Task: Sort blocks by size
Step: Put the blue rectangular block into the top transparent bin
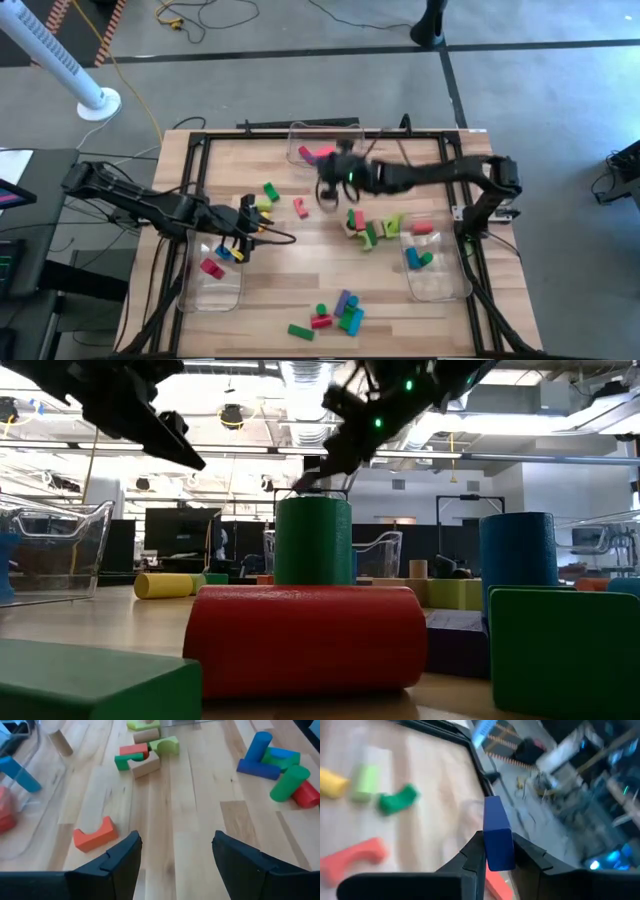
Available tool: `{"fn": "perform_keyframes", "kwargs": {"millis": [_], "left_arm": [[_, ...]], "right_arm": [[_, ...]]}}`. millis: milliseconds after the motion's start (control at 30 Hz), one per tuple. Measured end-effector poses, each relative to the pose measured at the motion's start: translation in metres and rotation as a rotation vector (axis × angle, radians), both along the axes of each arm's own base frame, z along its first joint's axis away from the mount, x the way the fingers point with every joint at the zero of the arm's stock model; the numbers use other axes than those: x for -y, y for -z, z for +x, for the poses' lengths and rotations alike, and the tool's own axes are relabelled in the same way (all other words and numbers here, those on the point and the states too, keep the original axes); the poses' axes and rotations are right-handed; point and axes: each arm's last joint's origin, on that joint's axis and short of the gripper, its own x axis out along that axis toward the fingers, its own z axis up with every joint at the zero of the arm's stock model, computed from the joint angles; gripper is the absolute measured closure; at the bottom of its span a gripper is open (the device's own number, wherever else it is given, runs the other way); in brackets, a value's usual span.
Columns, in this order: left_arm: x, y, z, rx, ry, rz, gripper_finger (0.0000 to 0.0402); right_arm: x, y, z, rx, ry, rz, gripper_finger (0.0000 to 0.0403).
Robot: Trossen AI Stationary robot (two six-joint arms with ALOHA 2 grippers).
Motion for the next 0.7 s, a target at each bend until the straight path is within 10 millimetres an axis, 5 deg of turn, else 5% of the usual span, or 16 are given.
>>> {"fn": "perform_keyframes", "kwargs": {"millis": [167,367,700], "left_arm": [[0.003,0.007,-0.001,0.015,0.013,-0.013,0.0168],[0.007,0.006,0.000,0.039,0.042,0.000,0.0168],[0.007,0.001,0.003,0.098,0.058,0.015,0.0168]], "right_arm": [[0.055,0.004,-0.013,0.081,0.061,0.184,0.0302],[0.094,0.011,-0.027,0.138,0.142,0.346,0.0303],[0.103,0.016,-0.035,0.160,0.181,0.562,0.0303]]}}
